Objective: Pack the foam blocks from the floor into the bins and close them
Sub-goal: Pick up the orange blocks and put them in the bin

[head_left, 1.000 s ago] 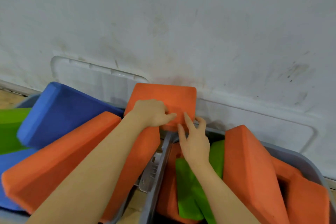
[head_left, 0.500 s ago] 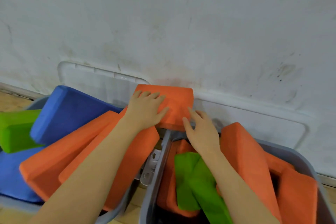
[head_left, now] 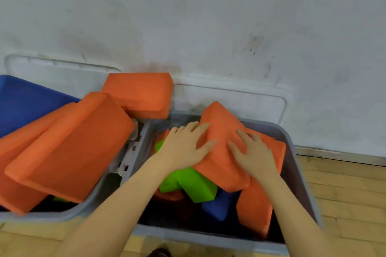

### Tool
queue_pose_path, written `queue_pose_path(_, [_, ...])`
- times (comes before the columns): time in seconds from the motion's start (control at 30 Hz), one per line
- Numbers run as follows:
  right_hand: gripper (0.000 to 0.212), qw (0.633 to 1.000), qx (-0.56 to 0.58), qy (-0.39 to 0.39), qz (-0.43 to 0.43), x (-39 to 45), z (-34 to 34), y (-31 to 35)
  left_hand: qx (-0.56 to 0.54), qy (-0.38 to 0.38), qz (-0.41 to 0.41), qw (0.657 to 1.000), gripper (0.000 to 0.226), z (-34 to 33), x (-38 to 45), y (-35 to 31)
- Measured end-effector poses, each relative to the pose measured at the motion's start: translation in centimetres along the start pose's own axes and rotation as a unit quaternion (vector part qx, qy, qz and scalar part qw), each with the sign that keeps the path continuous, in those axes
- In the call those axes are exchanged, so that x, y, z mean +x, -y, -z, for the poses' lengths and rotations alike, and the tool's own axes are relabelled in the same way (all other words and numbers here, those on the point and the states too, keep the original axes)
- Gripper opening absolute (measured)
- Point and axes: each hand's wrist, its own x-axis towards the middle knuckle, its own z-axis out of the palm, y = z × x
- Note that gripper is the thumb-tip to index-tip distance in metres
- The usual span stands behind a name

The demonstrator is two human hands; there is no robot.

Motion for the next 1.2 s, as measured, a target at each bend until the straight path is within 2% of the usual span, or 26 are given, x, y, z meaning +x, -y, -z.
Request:
queue_pose_path(0.03, [0.056, 1.000, -0.021, 0.009, -0.008, -0.6, -0.4, -0.6, 0.004, 0.032, -0.006, 0.999, 0.079, -0.6, -0.1, -0.4])
queue_pose_path(0.1, [0.054, 0.998, -0.057, 0.023, -0.016, -1.6, -1.1, -1.2, 0.021, 0.060, -0.010, 0.998, 0.094, -1.6, -0.5, -0.8])
queue_pose_path(0.17, [0.054, 0.996, -0.084, 0.026, -0.006, -2.1, -1.5, -1.4, 0.044, 0.039, -0.018, 0.998, 0.104, -2.0, -0.8, -0.8])
queue_pose_path(0.23, [0.055, 0.997, -0.073, 0.035, 0.006, -2.3, -1.6, -1.3, 0.038, 0.012, -0.039, 0.998, 0.102, -2.1, -1.1, -0.8])
queue_pose_path(0.33, [0.053, 0.999, 0.010, 0.043, 0.015, -2.7, -1.5, -0.5, -0.055, -0.014, -0.033, 0.998, 0.100, -1.7, -1.9, -0.7])
queue_pose_path(0.5, [0.059, 0.992, 0.083, -0.067, 0.064, -3.3, 1.0, 2.9, -0.150, -0.108, -0.021, 0.983, 0.095, 1.0, -3.5, -0.1])
queue_pose_path(0.6, [0.061, 0.975, 0.145, -0.124, 0.115, -2.4, 2.9, 5.7, -0.146, -0.185, -0.031, 0.971, 0.091, 3.2, -3.9, 0.6])
queue_pose_path(0.73, [0.070, 0.960, 0.185, -0.161, 0.132, -0.5, 3.1, 10.1, -0.148, -0.265, 0.038, 0.952, 0.094, 5.2, -4.3, 2.0])
queue_pose_path(0.83, [0.063, 0.943, 0.234, -0.165, 0.168, 1.3, 2.7, 13.4, -0.151, -0.312, 0.092, 0.933, 0.092, 5.8, -4.0, 3.6])
queue_pose_path(0.93, [0.055, 0.948, 0.201, -0.178, 0.168, 3.6, 2.0, 16.2, -0.116, -0.358, 0.129, 0.918, 0.093, 6.5, -2.8, 5.9])
queue_pose_path(1.0, [0.050, 0.950, 0.219, -0.149, 0.164, 5.3, 1.4, 18.2, -0.093, -0.377, 0.168, 0.906, 0.091, 7.2, -1.5, 7.2])
queue_pose_path(1.1, [0.040, 0.926, 0.293, -0.135, 0.198, 8.2, 0.5, 20.9, -0.054, -0.404, 0.207, 0.890, 0.088, 7.5, 0.5, 8.8])
queue_pose_path(1.2, [0.031, 0.893, 0.358, -0.140, 0.233, 10.4, 0.4, 21.7, 0.014, -0.417, 0.197, 0.887, 0.079, 7.0, 1.4, 10.0])
